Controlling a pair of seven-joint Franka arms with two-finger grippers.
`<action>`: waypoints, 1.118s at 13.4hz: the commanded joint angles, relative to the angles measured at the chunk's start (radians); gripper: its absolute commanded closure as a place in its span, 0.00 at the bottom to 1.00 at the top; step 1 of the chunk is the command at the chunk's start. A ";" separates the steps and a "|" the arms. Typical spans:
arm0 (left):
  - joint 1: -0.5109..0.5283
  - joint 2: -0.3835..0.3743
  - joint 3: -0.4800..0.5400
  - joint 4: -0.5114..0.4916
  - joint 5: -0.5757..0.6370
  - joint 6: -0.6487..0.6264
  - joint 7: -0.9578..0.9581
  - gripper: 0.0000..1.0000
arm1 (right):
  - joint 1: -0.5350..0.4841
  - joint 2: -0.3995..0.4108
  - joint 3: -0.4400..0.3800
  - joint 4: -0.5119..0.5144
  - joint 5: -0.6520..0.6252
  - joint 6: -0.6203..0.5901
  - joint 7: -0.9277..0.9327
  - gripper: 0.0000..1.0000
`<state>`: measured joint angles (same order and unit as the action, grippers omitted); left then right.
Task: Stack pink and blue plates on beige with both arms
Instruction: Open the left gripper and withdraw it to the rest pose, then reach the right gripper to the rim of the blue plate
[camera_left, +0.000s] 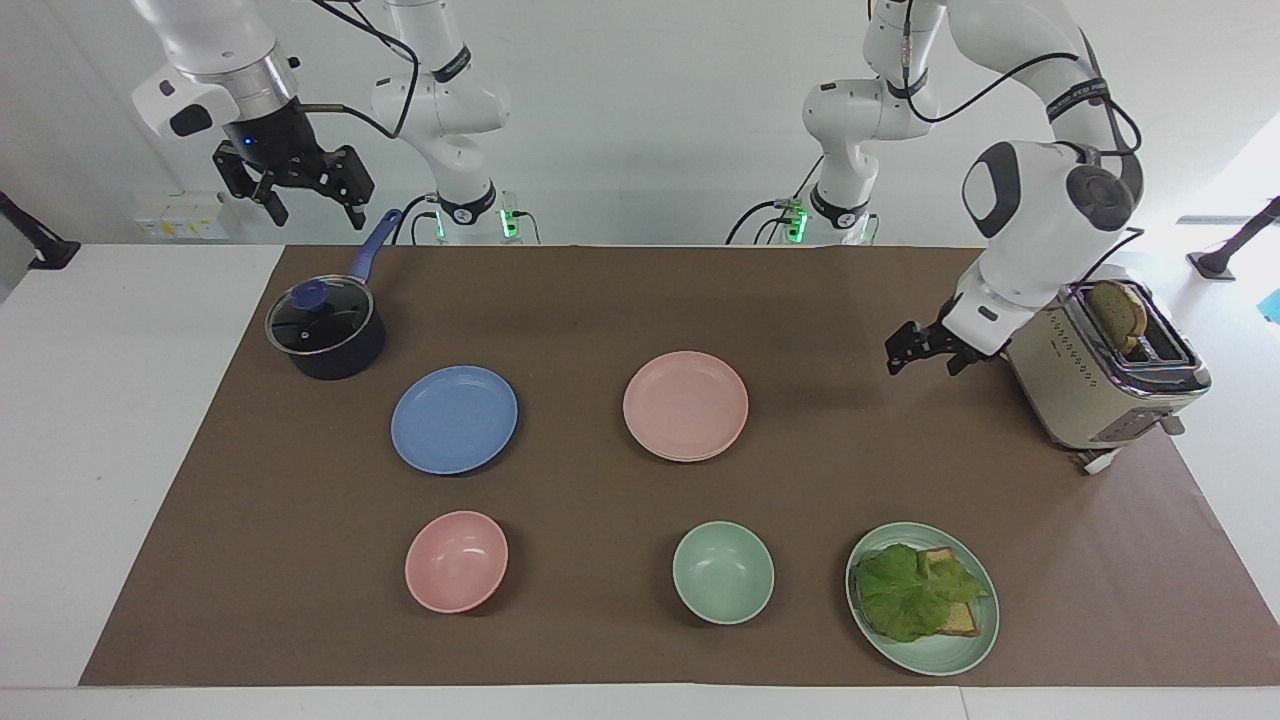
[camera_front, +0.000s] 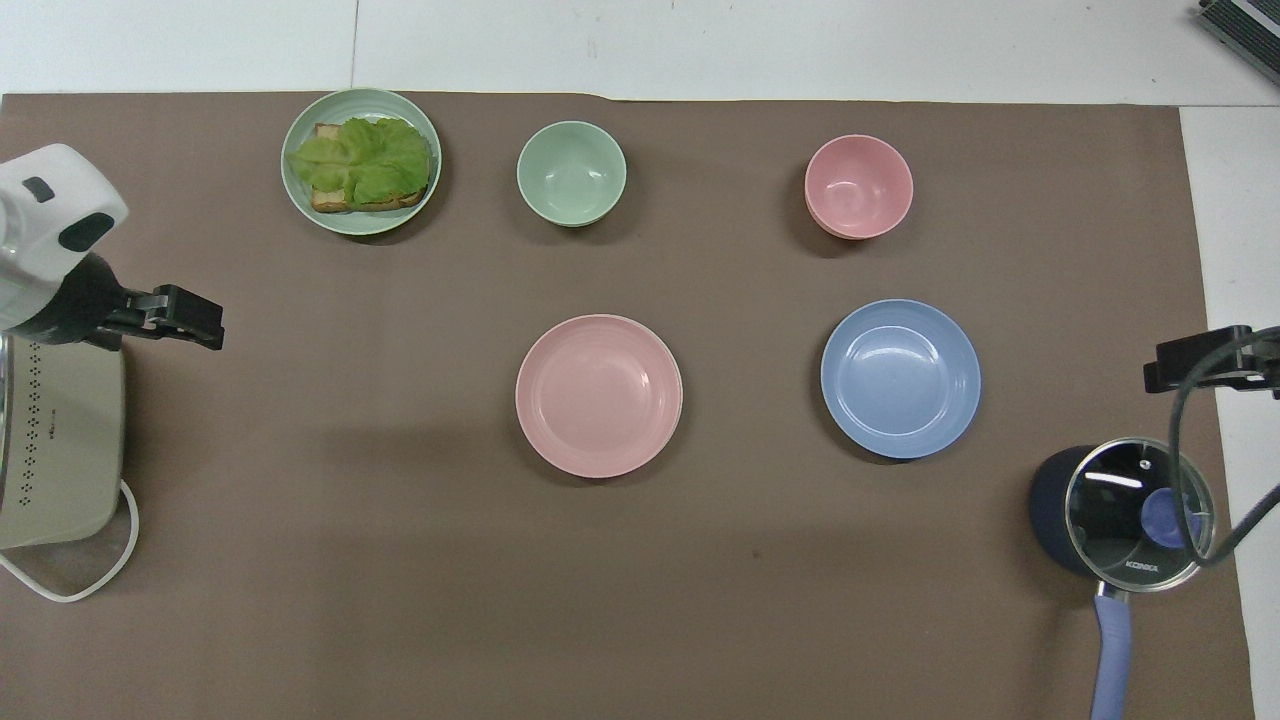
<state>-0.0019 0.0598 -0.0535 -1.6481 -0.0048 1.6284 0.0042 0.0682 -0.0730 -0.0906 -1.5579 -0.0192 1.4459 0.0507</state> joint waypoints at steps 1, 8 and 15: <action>0.003 -0.032 -0.002 0.093 0.032 -0.103 0.010 0.00 | -0.008 -0.002 -0.003 -0.036 0.013 0.069 -0.041 0.00; 0.003 -0.133 -0.003 0.082 0.025 -0.125 -0.006 0.00 | -0.048 0.004 -0.003 -0.347 0.021 0.391 -0.173 0.00; 0.019 -0.129 -0.002 0.060 -0.006 -0.079 -0.004 0.00 | -0.085 0.202 -0.003 -0.474 0.171 0.707 -0.387 0.00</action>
<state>0.0023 -0.0625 -0.0509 -1.5638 0.0014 1.5234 0.0008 0.0204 0.1060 -0.0941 -2.0026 0.0953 2.0987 -0.2408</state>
